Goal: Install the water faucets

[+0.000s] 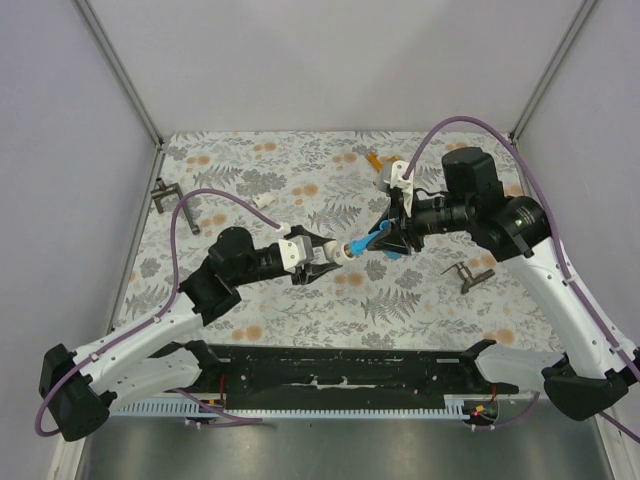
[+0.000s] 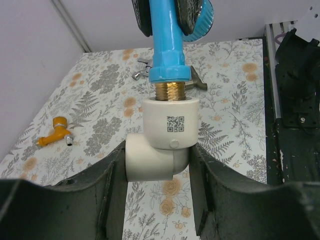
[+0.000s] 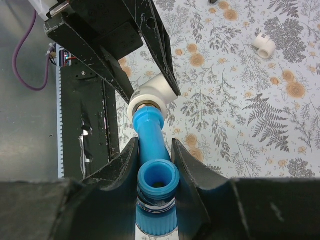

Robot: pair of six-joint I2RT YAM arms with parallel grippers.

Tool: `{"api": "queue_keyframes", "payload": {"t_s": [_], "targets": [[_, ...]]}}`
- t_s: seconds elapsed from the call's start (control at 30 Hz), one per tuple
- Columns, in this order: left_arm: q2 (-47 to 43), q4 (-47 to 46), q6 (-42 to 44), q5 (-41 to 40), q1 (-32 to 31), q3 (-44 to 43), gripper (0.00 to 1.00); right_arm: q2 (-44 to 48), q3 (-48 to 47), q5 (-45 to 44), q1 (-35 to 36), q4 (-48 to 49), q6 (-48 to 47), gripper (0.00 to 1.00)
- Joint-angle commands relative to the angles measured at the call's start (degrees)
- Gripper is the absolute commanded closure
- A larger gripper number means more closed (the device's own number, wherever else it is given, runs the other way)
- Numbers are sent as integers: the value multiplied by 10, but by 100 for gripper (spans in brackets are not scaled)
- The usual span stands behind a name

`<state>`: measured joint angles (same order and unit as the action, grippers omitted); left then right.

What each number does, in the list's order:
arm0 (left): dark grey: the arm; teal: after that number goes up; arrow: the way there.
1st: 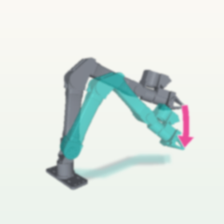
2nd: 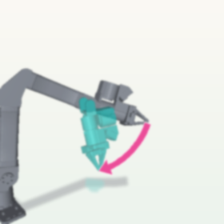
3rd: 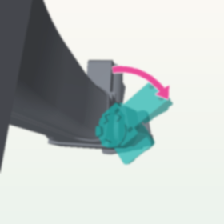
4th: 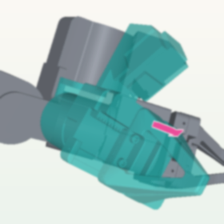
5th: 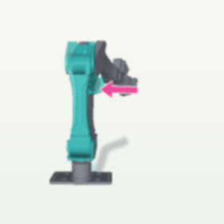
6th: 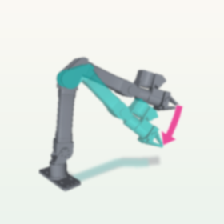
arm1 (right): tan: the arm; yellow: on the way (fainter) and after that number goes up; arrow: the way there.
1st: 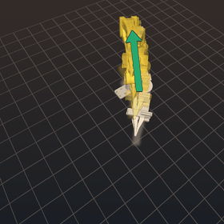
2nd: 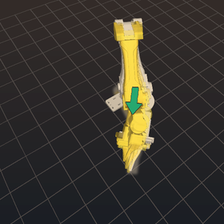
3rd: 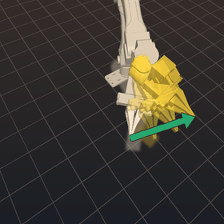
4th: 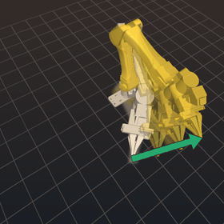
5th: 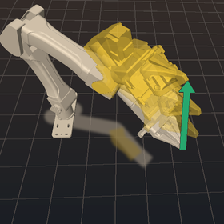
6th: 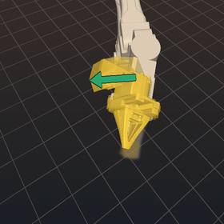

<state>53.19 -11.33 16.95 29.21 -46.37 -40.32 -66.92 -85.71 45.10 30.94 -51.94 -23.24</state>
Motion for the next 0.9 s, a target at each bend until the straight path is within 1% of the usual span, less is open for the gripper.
{"api": "queue_keyframes", "payload": {"t_s": [0.0, 0.2, 0.37, 0.5, 0.6, 0.73, 0.87], "targets": [[-10, -55, -13, 23, -2, -13, 98, -9, -36, -5, 11, -12, -36, 100], [-6, -58, -14, 29, -2, -25, 98, -22, -40, -14, 21, -22, -51, 100], [-9, -69, 3, -2, -3, -24, 98, -37, -46, -10, 22, -26, -44, 100], [-21, -116, 1, -36, -7, -10, 98, -47, -47, -10, 22, -15, -8, 100], [-30, -163, -1, -68, -11, 10, 98, -50, -39, -8, 22, 15, 37, 100], [-29, -171, 34, -97, -26, 17, 98, -61, -40, -5, 22, 30, 87, 100], [-25, -176, 84, -104, -41, 23, 98, -84, -51, -1, 22, 21, 134, 100]]}}
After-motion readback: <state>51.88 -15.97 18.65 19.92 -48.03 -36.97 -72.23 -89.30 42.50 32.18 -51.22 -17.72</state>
